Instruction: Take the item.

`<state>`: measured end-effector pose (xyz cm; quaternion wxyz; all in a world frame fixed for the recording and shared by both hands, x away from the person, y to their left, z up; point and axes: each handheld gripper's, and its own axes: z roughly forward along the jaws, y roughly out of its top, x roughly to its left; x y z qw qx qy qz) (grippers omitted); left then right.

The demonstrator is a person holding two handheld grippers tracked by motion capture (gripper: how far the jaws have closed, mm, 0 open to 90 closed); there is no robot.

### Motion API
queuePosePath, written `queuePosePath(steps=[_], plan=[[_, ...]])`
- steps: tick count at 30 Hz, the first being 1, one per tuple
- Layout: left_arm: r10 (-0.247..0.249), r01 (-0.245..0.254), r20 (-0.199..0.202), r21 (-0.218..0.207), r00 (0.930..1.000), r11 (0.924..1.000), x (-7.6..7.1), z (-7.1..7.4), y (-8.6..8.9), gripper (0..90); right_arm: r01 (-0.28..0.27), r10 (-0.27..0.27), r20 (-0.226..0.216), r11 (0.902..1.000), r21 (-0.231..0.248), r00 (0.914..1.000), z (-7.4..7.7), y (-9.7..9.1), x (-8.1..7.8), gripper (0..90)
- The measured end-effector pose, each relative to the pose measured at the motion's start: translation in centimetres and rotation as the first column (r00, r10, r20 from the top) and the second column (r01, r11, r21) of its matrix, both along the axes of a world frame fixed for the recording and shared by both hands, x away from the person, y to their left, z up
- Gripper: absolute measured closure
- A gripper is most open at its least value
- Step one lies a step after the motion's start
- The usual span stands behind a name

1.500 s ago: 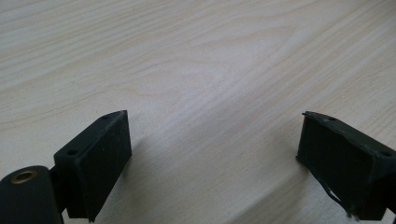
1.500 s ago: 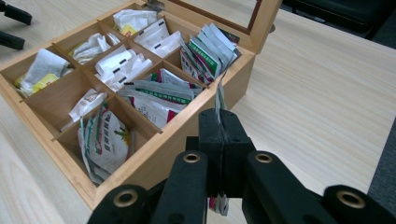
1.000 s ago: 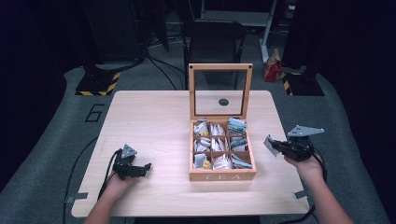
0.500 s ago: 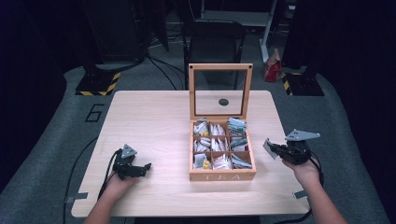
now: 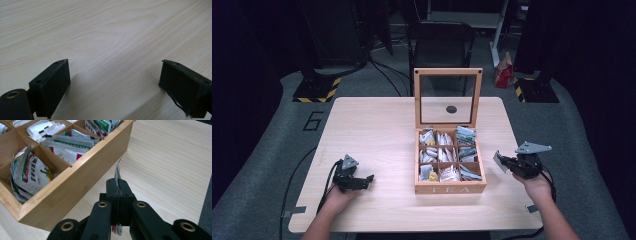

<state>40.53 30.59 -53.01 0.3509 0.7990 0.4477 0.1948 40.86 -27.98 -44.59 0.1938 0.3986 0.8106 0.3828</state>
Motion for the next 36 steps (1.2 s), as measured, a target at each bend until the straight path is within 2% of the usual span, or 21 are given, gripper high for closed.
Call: queuePosePath(steps=[10, 18, 20, 30, 36], plan=[[0.002, -0.002, 0.001, -0.002, 1.0, 1.0, 0.0, 0.0, 0.0, 9.4, 0.011, -0.011, -0.006, 0.9999, -0.009, 0.9999, -1.3, 0.3, -0.1, 89.3], [0.001, -0.001, 0.001, -0.001, 1.0, 1.0, 0.0, 0.0, 0.0, 9.4, 0.007, -0.007, 0.002, 0.9986, -0.053, 1.0, -2.3, 0.8, -0.3, 89.3], [-0.001, 0.001, -0.001, 0.001, 1.0, 1.0, 0.0, 0.0, 0.0, 9.4, 0.0, -0.001, -0.013, 0.9981, -0.062, 0.9999, -2.5, 1.0, -0.3, 89.3], [0.0, 0.0, -0.001, 0.0, 1.0, 1.0, 0.0, 0.0, 0.0, 9.3, 0.004, -0.004, -0.007, 0.9983, -0.057, 1.0, -3.1, 1.1, -0.7, 89.3], [0.001, -0.001, 0.0, -0.001, 1.0, 1.0, 0.0, 0.0, 0.0, 9.4, -0.004, 0.003, -0.023, 0.9983, -0.058, 0.9997, -3.6, 1.3, -1.0, 89.1]])
